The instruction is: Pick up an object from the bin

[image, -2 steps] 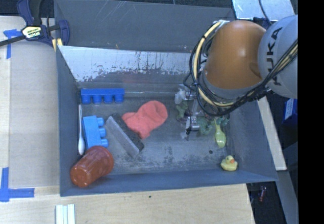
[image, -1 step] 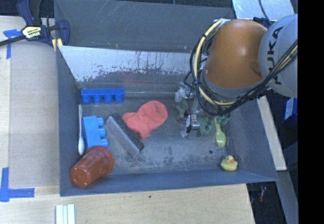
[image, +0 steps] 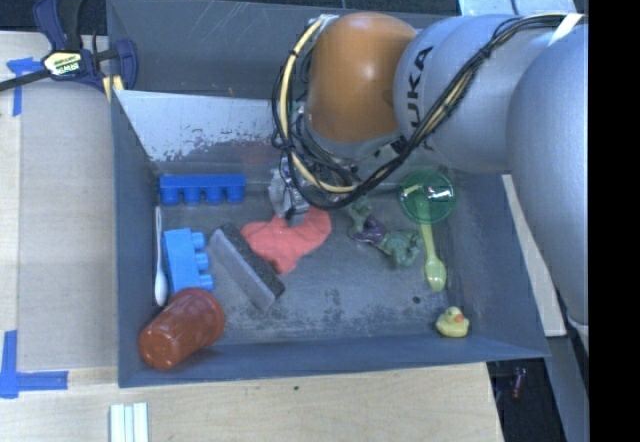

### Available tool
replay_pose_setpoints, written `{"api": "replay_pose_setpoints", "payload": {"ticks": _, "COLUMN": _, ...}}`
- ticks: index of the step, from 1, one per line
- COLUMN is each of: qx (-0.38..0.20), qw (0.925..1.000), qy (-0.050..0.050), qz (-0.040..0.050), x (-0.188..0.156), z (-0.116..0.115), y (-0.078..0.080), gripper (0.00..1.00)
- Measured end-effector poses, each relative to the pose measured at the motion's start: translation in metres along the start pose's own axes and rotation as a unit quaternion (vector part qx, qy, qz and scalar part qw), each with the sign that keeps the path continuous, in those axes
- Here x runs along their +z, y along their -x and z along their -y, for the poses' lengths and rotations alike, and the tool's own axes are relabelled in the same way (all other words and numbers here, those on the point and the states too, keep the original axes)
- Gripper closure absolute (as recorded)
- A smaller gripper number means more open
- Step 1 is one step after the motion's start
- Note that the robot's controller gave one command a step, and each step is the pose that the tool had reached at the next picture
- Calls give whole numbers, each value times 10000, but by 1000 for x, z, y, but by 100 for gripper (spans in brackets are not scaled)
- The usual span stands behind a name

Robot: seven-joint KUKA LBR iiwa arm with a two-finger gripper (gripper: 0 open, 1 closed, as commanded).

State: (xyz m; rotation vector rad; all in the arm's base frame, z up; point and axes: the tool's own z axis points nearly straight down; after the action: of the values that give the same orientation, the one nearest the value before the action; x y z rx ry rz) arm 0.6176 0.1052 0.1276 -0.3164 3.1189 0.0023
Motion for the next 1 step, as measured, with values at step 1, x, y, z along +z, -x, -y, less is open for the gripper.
{"api": "replay_pose_setpoints", "payload": {"ticks": 1, "qx": 5, "qw": 10000, "qy": -3, "qz": 4, "x": 0, "z": 1, "y": 0, "gripper": 100}}
